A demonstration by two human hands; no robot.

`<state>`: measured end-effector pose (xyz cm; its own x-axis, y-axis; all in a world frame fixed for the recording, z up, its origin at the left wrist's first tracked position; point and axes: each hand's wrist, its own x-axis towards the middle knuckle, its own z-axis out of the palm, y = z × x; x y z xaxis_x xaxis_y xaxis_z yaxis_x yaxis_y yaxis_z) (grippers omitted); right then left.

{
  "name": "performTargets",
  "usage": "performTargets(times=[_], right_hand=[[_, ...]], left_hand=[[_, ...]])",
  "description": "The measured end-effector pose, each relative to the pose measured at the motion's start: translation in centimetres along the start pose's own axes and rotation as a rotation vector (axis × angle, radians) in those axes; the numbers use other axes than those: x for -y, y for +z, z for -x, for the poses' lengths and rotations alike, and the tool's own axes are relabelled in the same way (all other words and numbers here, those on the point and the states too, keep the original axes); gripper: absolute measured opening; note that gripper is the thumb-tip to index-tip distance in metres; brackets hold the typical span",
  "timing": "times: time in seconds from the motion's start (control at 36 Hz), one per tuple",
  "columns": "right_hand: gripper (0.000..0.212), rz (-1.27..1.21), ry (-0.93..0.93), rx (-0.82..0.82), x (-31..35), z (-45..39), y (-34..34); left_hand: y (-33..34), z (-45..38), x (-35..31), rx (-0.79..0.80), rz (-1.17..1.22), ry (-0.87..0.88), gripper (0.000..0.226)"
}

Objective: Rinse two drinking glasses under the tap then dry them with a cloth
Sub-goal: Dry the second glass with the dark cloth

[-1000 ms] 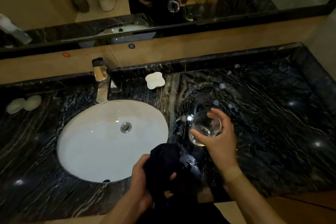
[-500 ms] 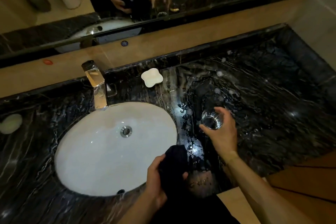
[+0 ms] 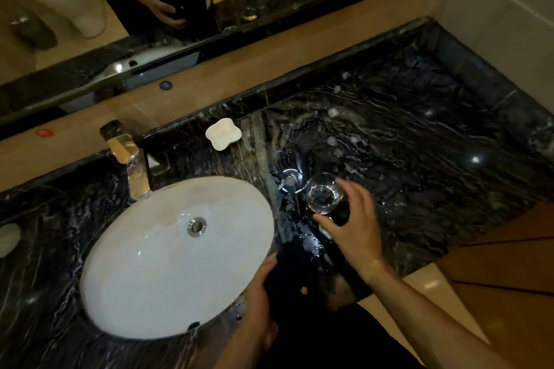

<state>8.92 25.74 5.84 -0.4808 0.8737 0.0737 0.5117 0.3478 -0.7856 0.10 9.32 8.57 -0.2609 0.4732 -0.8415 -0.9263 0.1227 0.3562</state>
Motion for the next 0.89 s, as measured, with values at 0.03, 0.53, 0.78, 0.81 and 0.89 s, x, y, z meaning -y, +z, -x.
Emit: performTargets(times=[0.03, 0.53, 0.78, 0.81, 0.89], right_hand=[[0.070, 0.021, -0.022, -0.047, -0.3, 0.8, -0.7], [0.098, -0.264, 0.314, 0.287, -7.6, -1.9, -7.7], [0.070, -0.454, 0.366, 0.310, -8.0, -2.7, -9.0], [0.070, -0.503, 0.378, 0.331, -8.0, -2.7, -9.5], [0.073, -0.664, 0.401, 0.390, -7.8, -2.6, -10.9]], left_hand=[[0.1, -0.1, 0.3, 0.022, -0.003, 0.007, 0.024], [5.8, -1.0, 4.3, -0.049, -0.114, 0.087, 0.046], [7.6, -0.4, 3.9, 0.006, -0.106, 0.167, 0.049], [7.9, 0.0, 3.6, 0.026, -0.112, 0.178, 0.049], [9.0, 1.2, 2.9, 0.079, -0.171, 0.268, 0.049]])
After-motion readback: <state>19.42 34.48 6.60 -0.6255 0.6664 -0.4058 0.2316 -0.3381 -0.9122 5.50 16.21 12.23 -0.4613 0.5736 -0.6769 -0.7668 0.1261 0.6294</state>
